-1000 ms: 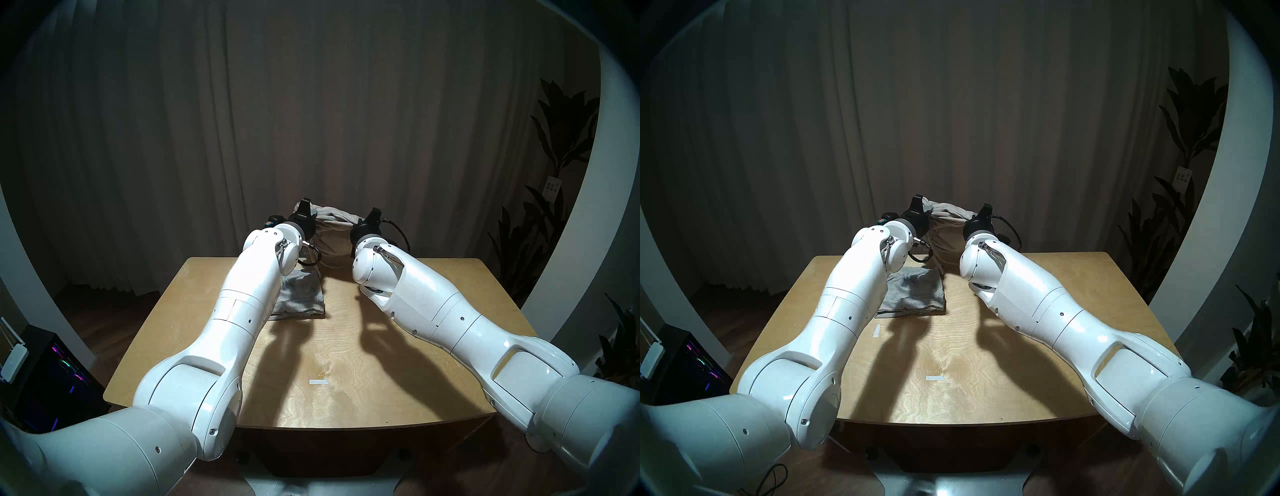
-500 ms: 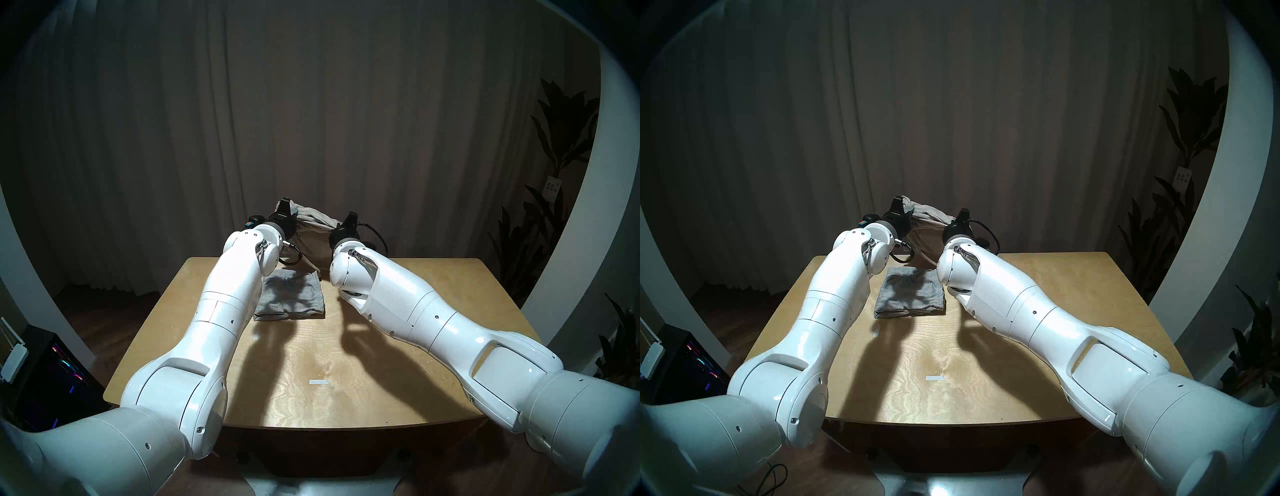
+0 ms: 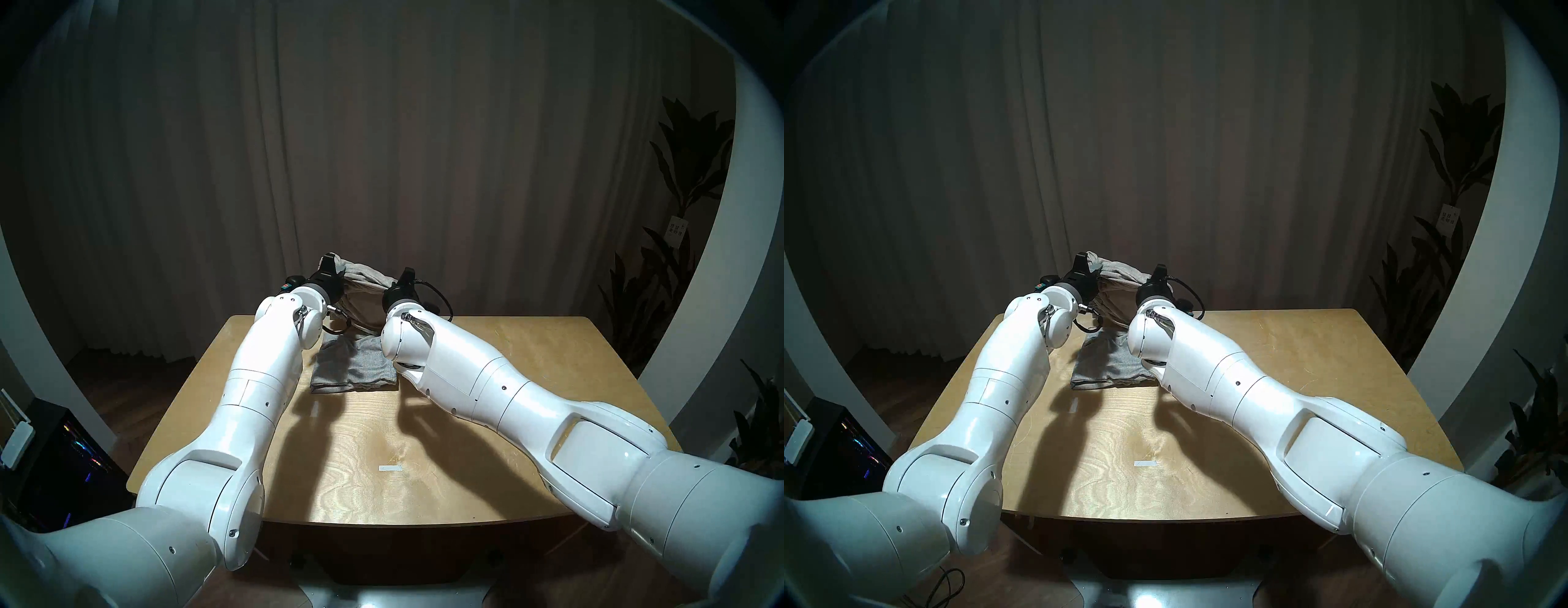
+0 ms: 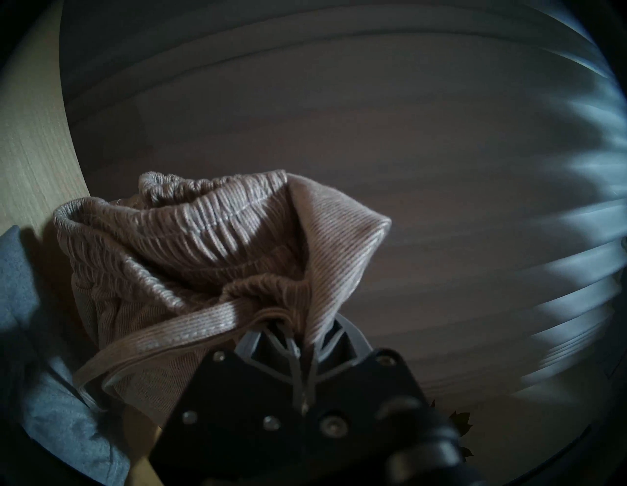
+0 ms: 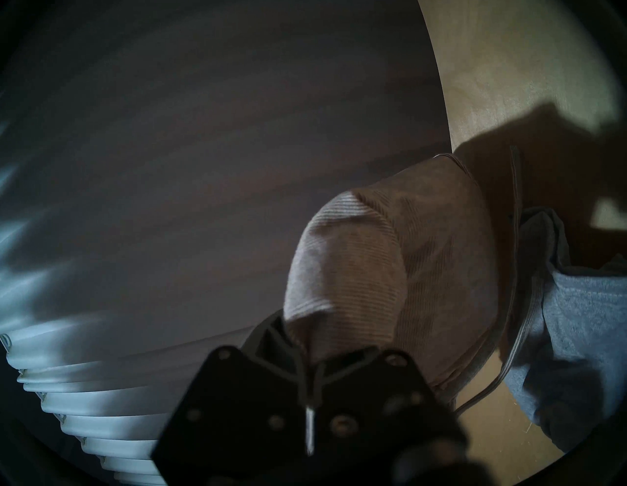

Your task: Fold pants twice and stack them

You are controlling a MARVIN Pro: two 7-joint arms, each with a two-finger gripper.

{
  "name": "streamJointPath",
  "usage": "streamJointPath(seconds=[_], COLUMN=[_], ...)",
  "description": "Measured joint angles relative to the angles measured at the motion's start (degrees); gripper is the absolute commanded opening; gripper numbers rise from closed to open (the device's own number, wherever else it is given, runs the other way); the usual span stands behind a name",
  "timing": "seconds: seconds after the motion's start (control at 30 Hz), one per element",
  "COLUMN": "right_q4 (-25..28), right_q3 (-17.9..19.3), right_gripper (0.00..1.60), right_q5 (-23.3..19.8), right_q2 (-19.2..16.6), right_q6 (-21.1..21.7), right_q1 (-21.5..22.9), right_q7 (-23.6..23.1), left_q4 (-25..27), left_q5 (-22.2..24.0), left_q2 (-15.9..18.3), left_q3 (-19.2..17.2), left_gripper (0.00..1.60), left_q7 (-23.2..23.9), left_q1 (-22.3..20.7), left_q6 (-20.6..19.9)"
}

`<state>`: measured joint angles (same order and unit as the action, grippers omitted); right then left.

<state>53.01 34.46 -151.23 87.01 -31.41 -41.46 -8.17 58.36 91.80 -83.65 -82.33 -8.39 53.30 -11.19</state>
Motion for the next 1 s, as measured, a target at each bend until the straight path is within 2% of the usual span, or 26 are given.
streamJointPath(seconds=[0.17, 0.5, 0.7, 1.0], right_q4=[-1.7, -1.1, 3.2, 10.0], right_q3=[-0.7, -2.5, -3.7, -4.2], right_gripper=[0.00, 0.00, 0.00, 0.00], right_q5=[0.2, 0.6, 0.8, 0.9], right_q2=[1.3, 1.9, 0.3, -3.2], right_q6=[0.6, 0.5, -1.4, -4.0], right_q1=[0.0, -1.7, -4.4, -8.1], right_q7=[-0.4, -0.8, -0.9, -0.6], left_q4=[0.3, 6.0, 10.9, 16.7], left_q5=[0.4, 2.4, 3.8, 4.9], left_q2=[0.8, 3.0, 4.5, 5.3], left_q3=[-0.5, -2.4, -3.4, -3.8], left_gripper=[0.00, 0.00, 0.00, 0.00], left_q7=[0.6, 0.1, -0.6, -1.6], left_q1=[1.4, 7.9, 13.4, 18.8], left_q6=[-0.1, -1.9, -3.9, -5.3])
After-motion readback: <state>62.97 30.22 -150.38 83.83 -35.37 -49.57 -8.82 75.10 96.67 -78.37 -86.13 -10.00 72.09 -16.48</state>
